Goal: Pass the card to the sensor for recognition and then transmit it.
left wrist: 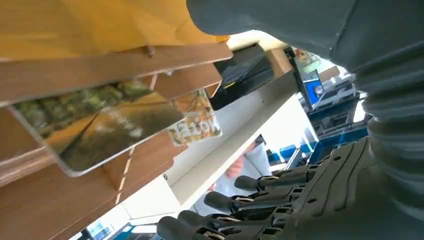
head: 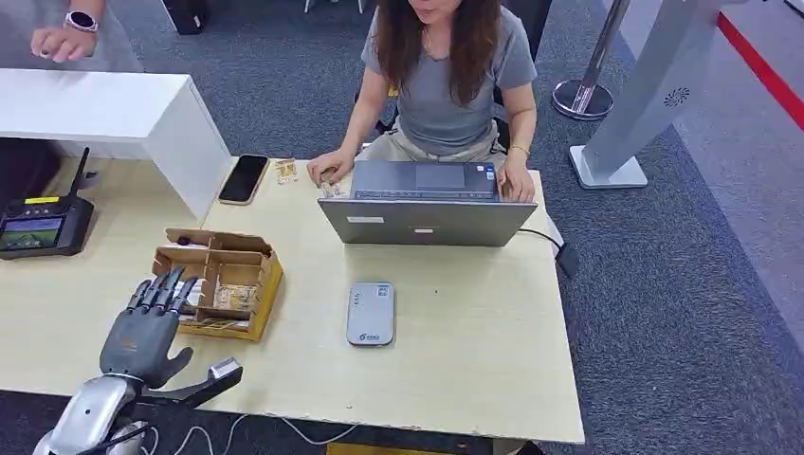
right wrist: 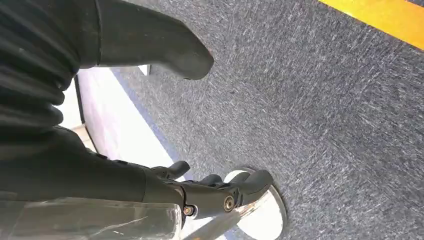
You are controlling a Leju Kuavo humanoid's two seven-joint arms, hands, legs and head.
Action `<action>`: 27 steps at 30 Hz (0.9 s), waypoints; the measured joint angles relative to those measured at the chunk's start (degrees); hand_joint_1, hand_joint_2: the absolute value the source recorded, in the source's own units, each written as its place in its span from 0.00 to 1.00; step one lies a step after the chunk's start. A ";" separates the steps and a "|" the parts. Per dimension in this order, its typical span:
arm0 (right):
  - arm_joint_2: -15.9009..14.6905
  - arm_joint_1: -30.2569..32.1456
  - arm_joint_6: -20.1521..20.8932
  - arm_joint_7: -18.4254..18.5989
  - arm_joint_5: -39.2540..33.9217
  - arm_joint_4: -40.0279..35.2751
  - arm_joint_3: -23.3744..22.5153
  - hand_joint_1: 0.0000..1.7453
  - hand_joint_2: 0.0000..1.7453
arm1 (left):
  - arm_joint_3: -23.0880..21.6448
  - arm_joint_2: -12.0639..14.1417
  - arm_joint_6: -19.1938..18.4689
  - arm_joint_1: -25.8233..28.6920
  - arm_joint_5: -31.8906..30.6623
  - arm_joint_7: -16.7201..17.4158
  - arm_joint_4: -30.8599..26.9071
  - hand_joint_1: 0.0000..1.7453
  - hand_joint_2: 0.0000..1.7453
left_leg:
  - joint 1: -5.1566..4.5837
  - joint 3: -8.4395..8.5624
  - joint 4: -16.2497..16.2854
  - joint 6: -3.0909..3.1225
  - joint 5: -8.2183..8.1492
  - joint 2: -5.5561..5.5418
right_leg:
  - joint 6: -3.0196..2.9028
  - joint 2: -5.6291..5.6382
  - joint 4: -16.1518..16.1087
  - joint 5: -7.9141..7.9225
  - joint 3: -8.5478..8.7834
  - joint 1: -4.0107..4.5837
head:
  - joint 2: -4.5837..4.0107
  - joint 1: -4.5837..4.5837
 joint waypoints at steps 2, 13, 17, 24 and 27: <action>-0.02 -0.01 0.00 0.02 0.02 0.02 0.11 0.00 1.00 | -0.83 0.35 0.02 -0.33 0.30 0.06 0.00 0.00 1.00 | 0.00 0.00 0.00 0.00 0.00 0.00 | 0.00 0.00 0.00 0.00 0.00 0.00 | 0.00 -0.02; -0.30 -0.02 0.00 0.28 0.00 0.17 0.52 0.00 1.00 | -2.91 0.90 -0.04 -1.66 1.05 0.55 0.00 0.00 1.00 | 0.00 -0.01 0.00 0.00 0.00 0.00 | 0.00 0.00 0.00 0.00 -0.01 0.00 | 0.00 0.00; -0.42 -0.03 -0.02 0.61 0.02 0.17 0.94 0.00 1.00 | -3.50 0.90 -0.68 -2.42 1.73 1.07 0.00 0.00 1.00 | 0.00 -0.01 0.00 0.00 0.00 0.01 | 0.00 0.00 0.00 0.00 -0.01 0.00 | 0.00 0.00; -0.61 -0.06 -0.07 0.63 0.00 0.17 1.38 0.00 1.00 | -3.90 0.90 -0.96 -2.86 2.19 1.22 0.02 0.10 1.00 | 0.00 -0.01 0.00 0.00 0.00 0.01 | 0.00 0.00 0.00 0.00 -0.01 0.00 | 0.00 0.00; -0.70 -0.12 -0.07 0.70 0.02 0.17 1.44 0.00 1.00 | -4.18 0.90 -1.09 -2.86 2.36 1.29 0.04 0.17 1.00 | 0.00 -0.02 0.00 0.00 0.00 0.00 | 0.00 0.00 0.00 0.00 -0.01 0.00 | 0.00 -0.02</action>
